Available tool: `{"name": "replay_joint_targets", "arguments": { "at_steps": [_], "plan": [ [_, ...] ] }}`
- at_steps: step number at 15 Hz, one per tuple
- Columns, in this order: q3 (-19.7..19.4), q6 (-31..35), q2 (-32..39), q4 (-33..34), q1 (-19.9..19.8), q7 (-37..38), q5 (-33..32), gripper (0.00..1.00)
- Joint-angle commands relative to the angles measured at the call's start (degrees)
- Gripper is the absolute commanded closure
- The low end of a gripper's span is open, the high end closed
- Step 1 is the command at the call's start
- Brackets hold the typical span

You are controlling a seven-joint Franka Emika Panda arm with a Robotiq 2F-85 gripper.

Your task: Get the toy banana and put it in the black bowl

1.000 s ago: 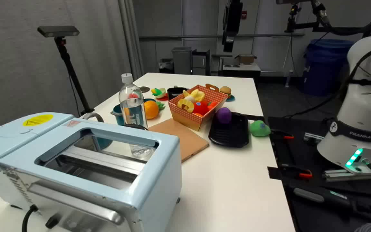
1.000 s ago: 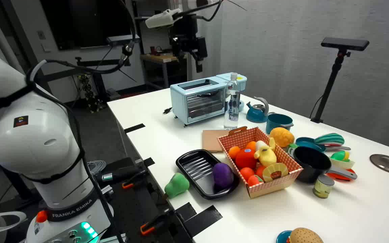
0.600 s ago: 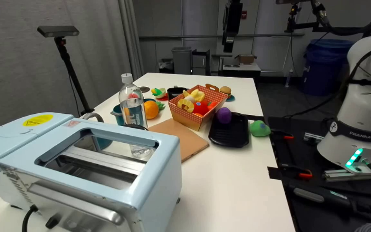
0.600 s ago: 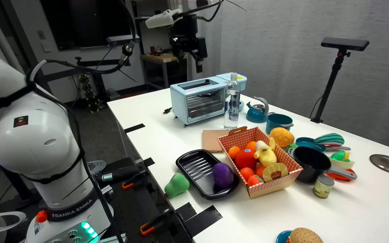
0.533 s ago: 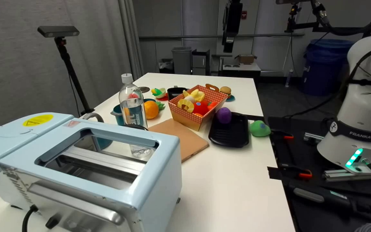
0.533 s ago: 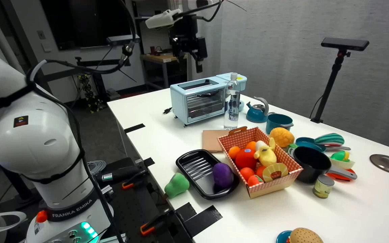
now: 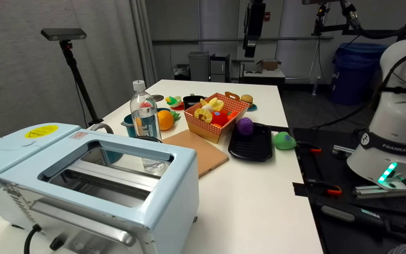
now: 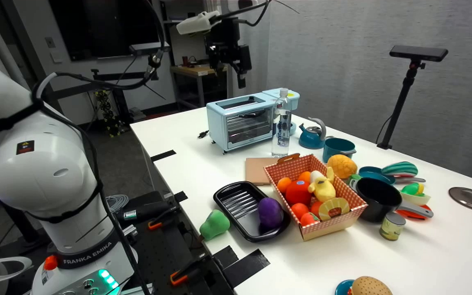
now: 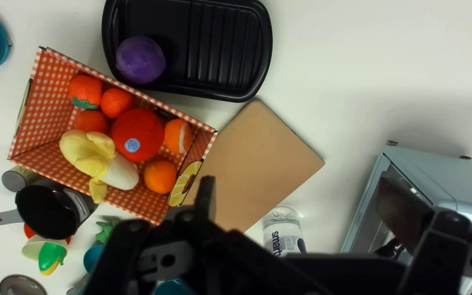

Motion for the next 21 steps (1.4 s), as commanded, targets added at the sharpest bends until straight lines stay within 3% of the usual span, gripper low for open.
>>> {"name": "replay_joint_targets", "arguments": {
  "at_steps": [1,10,19,21],
  "plan": [
    [-0.7,-0.1,0.08,0.1,0.84,0.31,-0.36,0.0],
    [-0.96,-0.81,2.54,2.59,0.52,-0.08,-0.73,0.0],
    [-2.16,2.89,15.46,10.22,0.13,0.15,0.22,0.0],
    [-3.71,2.09,15.11,10.76,-0.37,-1.22,0.94,0.0]
  ]
}}
